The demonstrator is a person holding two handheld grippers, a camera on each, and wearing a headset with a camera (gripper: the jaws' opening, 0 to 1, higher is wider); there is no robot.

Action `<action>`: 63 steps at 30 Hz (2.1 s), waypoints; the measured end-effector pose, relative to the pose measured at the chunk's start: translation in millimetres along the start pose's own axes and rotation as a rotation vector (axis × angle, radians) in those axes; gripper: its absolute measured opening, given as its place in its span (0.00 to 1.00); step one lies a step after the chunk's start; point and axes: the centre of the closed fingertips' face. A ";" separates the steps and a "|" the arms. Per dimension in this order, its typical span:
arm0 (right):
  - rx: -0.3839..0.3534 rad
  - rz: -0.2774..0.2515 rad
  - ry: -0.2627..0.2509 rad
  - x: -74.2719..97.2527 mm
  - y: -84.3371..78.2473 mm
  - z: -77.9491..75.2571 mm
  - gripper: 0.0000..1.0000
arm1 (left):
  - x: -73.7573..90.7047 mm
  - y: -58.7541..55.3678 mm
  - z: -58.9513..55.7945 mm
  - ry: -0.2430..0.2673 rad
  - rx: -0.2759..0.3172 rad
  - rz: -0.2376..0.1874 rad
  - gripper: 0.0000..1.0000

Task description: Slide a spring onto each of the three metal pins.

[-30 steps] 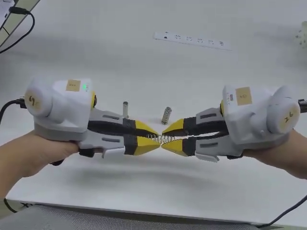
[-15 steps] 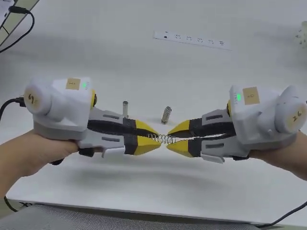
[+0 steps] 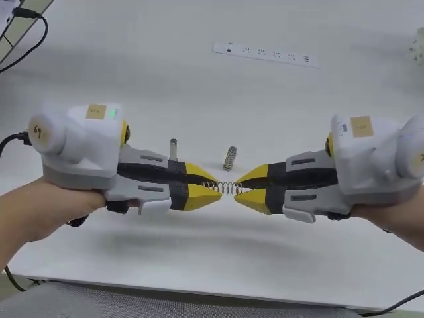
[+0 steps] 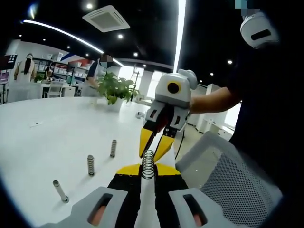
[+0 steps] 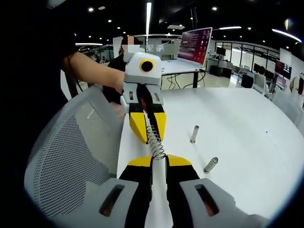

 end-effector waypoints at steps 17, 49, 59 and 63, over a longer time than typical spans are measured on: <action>-0.023 -0.063 0.027 3.8 16.3 3.1 0.08 | 1.7 -1.8 -0.1 0.004 -0.020 0.016 0.02; -0.123 -0.099 0.056 6.7 15.1 5.1 0.09 | 3.1 3.7 -7.0 -0.024 -0.027 0.017 0.02; -0.144 -0.106 0.081 6.6 15.4 7.5 0.08 | 1.9 3.5 -9.5 -0.035 -0.021 0.017 0.02; -0.131 -0.117 0.076 8.8 20.4 7.0 0.07 | 2.8 4.6 -8.8 -0.030 -0.017 0.003 0.02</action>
Point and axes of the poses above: the centre of the closed fingertips' face, and the gripper's own axes: x roughly backward along the fingers, z roughly to its left, y roughly out of its top, and after that the axes turned 8 degrees about -y, right-handed
